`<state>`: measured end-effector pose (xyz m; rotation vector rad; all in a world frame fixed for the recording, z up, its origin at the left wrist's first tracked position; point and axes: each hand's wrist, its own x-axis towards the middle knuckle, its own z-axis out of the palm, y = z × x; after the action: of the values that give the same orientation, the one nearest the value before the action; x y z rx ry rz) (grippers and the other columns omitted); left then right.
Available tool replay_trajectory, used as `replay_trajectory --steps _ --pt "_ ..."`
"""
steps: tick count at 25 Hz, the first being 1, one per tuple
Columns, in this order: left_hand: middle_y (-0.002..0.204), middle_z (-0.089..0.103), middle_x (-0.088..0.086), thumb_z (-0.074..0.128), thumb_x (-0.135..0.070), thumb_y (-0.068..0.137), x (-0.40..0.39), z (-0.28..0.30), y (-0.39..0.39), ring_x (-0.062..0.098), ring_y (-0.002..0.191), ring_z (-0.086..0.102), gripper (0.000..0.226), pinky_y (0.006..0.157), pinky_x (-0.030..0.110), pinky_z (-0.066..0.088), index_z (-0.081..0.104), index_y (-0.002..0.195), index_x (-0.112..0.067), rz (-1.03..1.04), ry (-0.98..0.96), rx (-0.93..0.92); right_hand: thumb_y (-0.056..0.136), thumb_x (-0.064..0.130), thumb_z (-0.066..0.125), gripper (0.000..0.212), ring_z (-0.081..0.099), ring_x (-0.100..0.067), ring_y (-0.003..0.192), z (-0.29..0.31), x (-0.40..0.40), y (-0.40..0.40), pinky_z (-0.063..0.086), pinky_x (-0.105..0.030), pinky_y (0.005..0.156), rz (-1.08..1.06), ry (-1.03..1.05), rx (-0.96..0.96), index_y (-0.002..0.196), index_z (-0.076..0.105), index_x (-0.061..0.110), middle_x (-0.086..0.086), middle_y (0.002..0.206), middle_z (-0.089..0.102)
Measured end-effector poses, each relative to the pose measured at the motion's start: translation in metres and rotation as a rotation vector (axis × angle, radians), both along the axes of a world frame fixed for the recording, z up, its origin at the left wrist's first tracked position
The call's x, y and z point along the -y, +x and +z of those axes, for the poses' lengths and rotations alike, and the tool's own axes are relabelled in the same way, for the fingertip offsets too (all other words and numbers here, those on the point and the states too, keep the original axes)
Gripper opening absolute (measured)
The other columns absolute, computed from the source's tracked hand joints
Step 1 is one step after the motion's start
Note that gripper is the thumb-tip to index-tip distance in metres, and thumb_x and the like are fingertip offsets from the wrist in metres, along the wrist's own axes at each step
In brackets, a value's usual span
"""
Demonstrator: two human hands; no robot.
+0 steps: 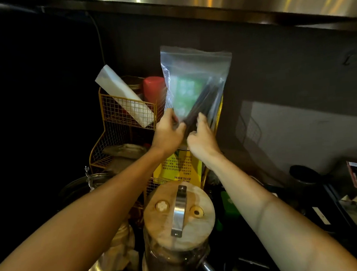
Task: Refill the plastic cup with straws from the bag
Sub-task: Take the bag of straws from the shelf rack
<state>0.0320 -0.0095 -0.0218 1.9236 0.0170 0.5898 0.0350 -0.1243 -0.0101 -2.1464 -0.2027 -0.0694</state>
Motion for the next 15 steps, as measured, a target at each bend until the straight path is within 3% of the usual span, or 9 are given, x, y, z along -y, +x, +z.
replay_trajectory --steps 3,5,7,10,11,13,15 --pt "0.096 0.066 0.02 0.064 -0.007 0.088 0.0 0.017 -0.029 0.034 0.086 0.068 0.015 0.078 0.052 0.06 0.051 0.097 -0.007 0.062 -0.09 0.06 0.103 0.002 0.048 0.068 0.035 -0.025 0.154 0.008 0.007 -0.016 0.032 -0.033 0.119 0.023 0.064 0.061 0.165 0.021 0.014 -0.01 0.168 0.033" --pt "0.097 0.067 0.017 0.067 -0.004 0.09 0.002 0.031 -0.052 0.03 0.087 0.07 0.019 0.077 0.05 0.062 0.052 0.1 -0.01 0.089 -0.18 0.118 0.104 0.004 0.054 0.061 0.041 -0.024 0.15 0.014 0.017 -0.031 0.036 -0.026 0.114 0.058 0.138 0.075 0.16 0.03 0.009 -0.011 0.163 0.041" --pt "0.099 0.069 0.008 0.068 -0.001 0.091 0.006 0.045 -0.076 0.019 0.089 0.071 0.025 0.076 0.039 0.064 0.054 0.108 -0.012 0.065 -0.252 0.168 0.103 0.007 0.059 0.056 0.051 -0.022 0.143 0.02 0.029 -0.05 0.041 -0.022 0.107 0.058 0.21 0.114 0.155 0.038 0.005 -0.012 0.156 0.05" --pt "0.097 0.072 -0.004 0.067 0.001 0.092 0.019 0.059 -0.117 -0.002 0.085 0.071 0.026 0.072 0.019 0.06 0.066 0.117 -0.006 0.01 -0.22 0.225 0.099 0.021 0.068 0.052 0.059 -0.016 0.13 0.025 0.055 -0.079 0.05 -0.033 0.109 -0.049 0.279 0.23 0.146 0.05 0.01 -0.008 0.144 0.06" --pt "0.095 0.074 -0.004 0.066 0.001 0.092 0.026 0.061 -0.132 -0.004 0.083 0.071 0.022 0.072 0.019 0.059 0.07 0.113 -0.006 -0.016 -0.198 0.237 0.097 0.027 0.071 0.054 0.058 -0.015 0.129 0.025 0.066 -0.089 0.05 -0.036 0.109 -0.086 0.298 0.238 0.145 0.05 0.011 -0.007 0.142 0.061" --pt "0.097 0.076 -0.002 0.066 0.001 0.091 0.042 0.061 -0.158 0.007 0.09 0.074 0.021 0.081 0.03 0.063 0.074 0.104 -0.014 -0.07 -0.232 0.237 0.091 0.038 0.074 0.065 0.059 -0.018 0.131 0.026 0.089 -0.107 0.051 -0.039 0.108 -0.156 0.377 0.188 0.146 0.049 0.013 -0.006 0.142 0.061" --pt "0.104 0.077 -0.002 0.067 0.001 0.09 0.059 0.055 -0.176 0.021 0.102 0.074 0.025 0.09 0.041 0.062 0.075 0.106 -0.017 -0.123 -0.303 0.203 0.091 0.032 0.076 0.058 0.067 -0.02 0.122 0.026 0.117 -0.127 0.056 -0.035 0.097 -0.149 0.544 0.119 0.141 0.054 0.012 -0.006 0.133 0.068"
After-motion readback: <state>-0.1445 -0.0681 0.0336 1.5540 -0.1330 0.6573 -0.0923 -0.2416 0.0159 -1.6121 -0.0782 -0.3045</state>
